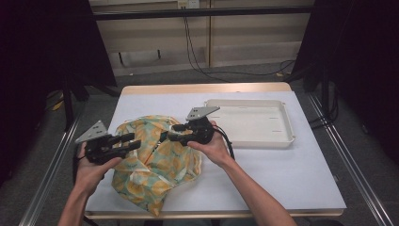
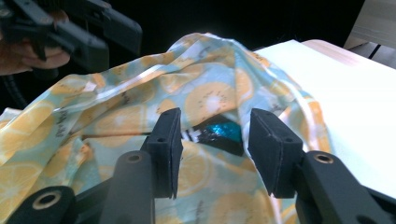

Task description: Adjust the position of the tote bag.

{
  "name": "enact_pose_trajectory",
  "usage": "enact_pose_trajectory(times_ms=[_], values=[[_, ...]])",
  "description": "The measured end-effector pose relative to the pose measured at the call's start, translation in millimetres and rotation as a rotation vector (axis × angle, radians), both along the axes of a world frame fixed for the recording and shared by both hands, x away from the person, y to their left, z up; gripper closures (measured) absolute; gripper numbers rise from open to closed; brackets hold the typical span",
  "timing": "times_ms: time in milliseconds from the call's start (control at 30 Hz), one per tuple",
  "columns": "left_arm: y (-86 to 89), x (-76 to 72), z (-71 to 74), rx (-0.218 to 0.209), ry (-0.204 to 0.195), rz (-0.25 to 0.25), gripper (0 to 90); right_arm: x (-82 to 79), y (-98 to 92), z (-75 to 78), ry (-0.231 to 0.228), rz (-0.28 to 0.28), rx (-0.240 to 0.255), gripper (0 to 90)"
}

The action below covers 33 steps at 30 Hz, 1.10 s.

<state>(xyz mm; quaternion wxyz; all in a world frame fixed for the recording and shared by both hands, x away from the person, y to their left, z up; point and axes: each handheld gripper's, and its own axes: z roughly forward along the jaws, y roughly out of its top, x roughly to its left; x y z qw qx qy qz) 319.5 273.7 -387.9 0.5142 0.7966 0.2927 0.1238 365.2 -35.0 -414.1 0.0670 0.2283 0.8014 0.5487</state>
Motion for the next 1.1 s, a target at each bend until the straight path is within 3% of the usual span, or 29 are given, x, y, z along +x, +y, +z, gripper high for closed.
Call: enact_pose_trajectory(times_ms=[200, 433, 700, 767, 900, 1000, 1100], values=[[-25.0, 23.3, -11.8, -0.011, 0.044, 0.003, 54.9, 7.7, -0.3, -1.1, -0.012, -0.025, -0.024, 55.5], [-43.5, 29.6, -26.9, 0.09, 0.047, 0.023, 50.0, 17.2, -0.9, -3.6, -0.012, -0.054, -0.032, 52.5], [-40.4, 33.2, -37.9, 0.118, 0.033, 0.065, 39.4, 21.8, 9.3, -8.4, -0.005, -0.058, -0.059, 49.2], [-36.0, 35.2, -40.9, 0.097, 0.037, 0.077, 39.3, 22.7, 11.6, -10.0, -0.004, -0.058, -0.074, 49.1], [-32.2, 36.7, -42.2, 0.124, 0.03, 0.099, 36.8, 26.7, 12.4, -13.6, 0.005, -0.072, -0.082, 48.9], [-36.2, 37.6, -45.9, 0.183, 0.023, 0.103, 34.5, 28.9, 14.6, -17.0, 0.009, -0.075, -0.091, 48.8], [-36.9, 39.4, -46.6, 0.2, 0.019, 0.121, 37.8, 29.1, 18.0, -19.2, 0.008, -0.068, -0.107, 49.2]])
